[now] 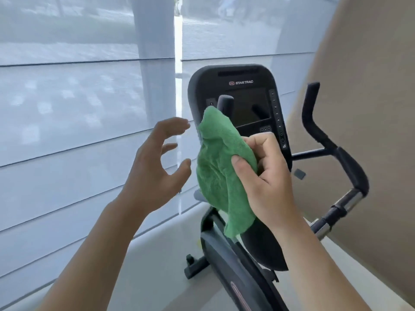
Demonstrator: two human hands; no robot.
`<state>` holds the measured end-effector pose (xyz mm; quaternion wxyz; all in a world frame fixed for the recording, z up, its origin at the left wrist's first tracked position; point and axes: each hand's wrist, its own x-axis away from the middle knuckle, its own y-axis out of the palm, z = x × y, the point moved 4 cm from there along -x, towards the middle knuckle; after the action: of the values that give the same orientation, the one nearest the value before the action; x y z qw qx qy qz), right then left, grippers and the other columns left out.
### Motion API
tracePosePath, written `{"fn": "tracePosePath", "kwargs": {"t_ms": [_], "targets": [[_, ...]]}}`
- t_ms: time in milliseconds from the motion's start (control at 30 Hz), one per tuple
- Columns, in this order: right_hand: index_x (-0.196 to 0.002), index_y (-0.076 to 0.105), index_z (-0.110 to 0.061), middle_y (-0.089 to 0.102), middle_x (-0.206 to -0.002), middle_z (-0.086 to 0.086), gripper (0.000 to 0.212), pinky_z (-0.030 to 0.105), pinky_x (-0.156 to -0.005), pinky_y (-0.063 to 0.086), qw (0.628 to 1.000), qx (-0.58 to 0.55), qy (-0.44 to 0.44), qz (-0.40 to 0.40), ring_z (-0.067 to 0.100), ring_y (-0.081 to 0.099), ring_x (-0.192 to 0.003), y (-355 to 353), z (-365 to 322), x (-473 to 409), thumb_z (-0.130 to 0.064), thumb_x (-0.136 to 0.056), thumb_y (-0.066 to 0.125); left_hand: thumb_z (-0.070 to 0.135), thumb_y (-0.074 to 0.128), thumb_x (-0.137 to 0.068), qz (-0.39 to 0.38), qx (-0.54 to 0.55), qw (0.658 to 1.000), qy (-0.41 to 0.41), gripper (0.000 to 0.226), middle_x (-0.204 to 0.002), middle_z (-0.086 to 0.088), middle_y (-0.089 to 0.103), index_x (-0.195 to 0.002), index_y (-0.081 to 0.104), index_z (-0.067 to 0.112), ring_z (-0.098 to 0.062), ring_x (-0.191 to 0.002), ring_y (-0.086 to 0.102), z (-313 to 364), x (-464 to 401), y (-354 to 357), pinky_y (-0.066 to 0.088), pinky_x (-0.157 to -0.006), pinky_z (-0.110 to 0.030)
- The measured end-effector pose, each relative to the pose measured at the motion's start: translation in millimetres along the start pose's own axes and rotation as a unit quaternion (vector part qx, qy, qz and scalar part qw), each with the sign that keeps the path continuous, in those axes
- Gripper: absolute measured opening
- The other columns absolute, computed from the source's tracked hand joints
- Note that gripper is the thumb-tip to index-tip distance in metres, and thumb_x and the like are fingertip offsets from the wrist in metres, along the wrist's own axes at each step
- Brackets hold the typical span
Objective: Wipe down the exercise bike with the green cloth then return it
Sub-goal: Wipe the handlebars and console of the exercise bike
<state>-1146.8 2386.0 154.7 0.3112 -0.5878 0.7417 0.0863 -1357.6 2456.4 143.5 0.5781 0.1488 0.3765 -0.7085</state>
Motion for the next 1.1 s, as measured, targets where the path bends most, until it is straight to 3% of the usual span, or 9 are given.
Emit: {"fn": "tracePosePath", "kwargs": {"t_ms": [133,267,567,733,867,967,1033,1100], "targets": [[-0.103,0.052,-0.025,0.063,-0.09,0.004,0.012,0.053,-0.066,0.057,0.996,0.067,0.004,0.052,0.032,0.061,-0.077,-12,-10,-16,-0.024,-0.1,0.064,0.013,0.071,-0.089,-0.077,-0.086,0.993,0.028,0.068,-0.148,0.015,0.049,-0.149,0.043,0.03,-0.007,-0.14,0.046,-14,-11,18,0.043,-0.114,-0.034],[-0.1,0.05,-0.022,0.058,-0.086,0.009,0.014,0.048,-0.062,0.051,0.99,0.119,-0.002,0.076,0.036,0.054,-0.074,-25,-15,-32,-0.017,-0.1,0.063,0.024,0.071,-0.092,-0.123,-0.108,0.986,0.041,0.068,-0.154,0.016,0.041,-0.151,0.04,0.036,-0.008,-0.143,0.04,-27,-18,34,0.031,-0.115,-0.024],[-0.1,0.049,-0.017,0.062,-0.09,0.012,0.017,0.027,-0.065,0.049,0.974,0.189,-0.033,0.121,0.027,0.058,-0.076,-40,-16,-93,-0.014,-0.097,0.065,0.033,0.065,-0.093,-0.134,-0.086,0.987,0.018,0.063,-0.154,0.016,0.041,-0.152,0.043,0.032,-0.012,-0.143,0.043,-48,-39,51,0.035,-0.118,-0.03],[-0.1,0.048,-0.02,0.064,-0.091,0.007,0.017,0.032,-0.059,0.049,0.961,0.22,-0.09,0.138,0.019,0.057,-0.07,-39,-18,-137,-0.015,-0.094,0.063,0.03,0.069,-0.095,-0.132,-0.086,0.987,-0.023,0.064,-0.157,0.019,0.038,-0.154,0.042,0.032,-0.009,-0.144,0.041,-64,-37,65,0.034,-0.118,-0.027],[-0.106,0.053,-0.012,0.065,-0.107,0.004,0.016,0.042,-0.08,0.054,0.955,0.264,-0.128,0.038,0.022,0.062,-0.094,-3,-1,-158,-0.008,-0.095,0.062,0.03,0.068,-0.095,-0.13,-0.087,0.986,-0.05,0.065,-0.158,0.021,0.037,-0.155,0.042,0.033,-0.006,-0.145,0.039,-75,-34,73,0.032,-0.118,-0.025],[-0.127,0.06,-0.012,0.062,-0.129,0.001,0.033,0.042,-0.1,0.05,0.932,0.33,-0.126,-0.077,0.021,0.057,-0.115,28,27,-153,-0.008,-0.094,0.065,0.034,0.065,-0.096,-0.134,-0.089,0.984,-0.069,0.065,-0.159,0.023,0.038,-0.156,0.042,0.033,-0.004,-0.146,0.038,-78,-35,76,0.031,-0.119,-0.024],[-0.139,0.06,-0.018,0.059,-0.139,-0.003,0.047,0.041,-0.106,0.049,0.922,0.355,-0.13,-0.085,0.021,0.056,-0.123,32,37,-154,-0.019,-0.093,0.07,0.039,0.06,-0.094,-0.143,-0.087,0.983,-0.076,0.065,-0.159,0.025,0.04,-0.157,0.043,0.033,-0.002,-0.145,0.04,-78,-37,78,0.035,-0.12,-0.028],[-0.141,0.061,-0.027,0.061,-0.134,-0.008,0.053,0.041,-0.104,0.052,0.928,0.345,-0.112,-0.081,0.018,0.06,-0.119,27,42,-161,-0.03,-0.09,0.075,0.039,0.058,-0.093,-0.142,-0.079,0.983,-0.08,0.063,-0.156,0.028,0.041,-0.155,0.046,0.033,0.001,-0.141,0.044,-78,-38,79,0.038,-0.117,-0.026]]}}
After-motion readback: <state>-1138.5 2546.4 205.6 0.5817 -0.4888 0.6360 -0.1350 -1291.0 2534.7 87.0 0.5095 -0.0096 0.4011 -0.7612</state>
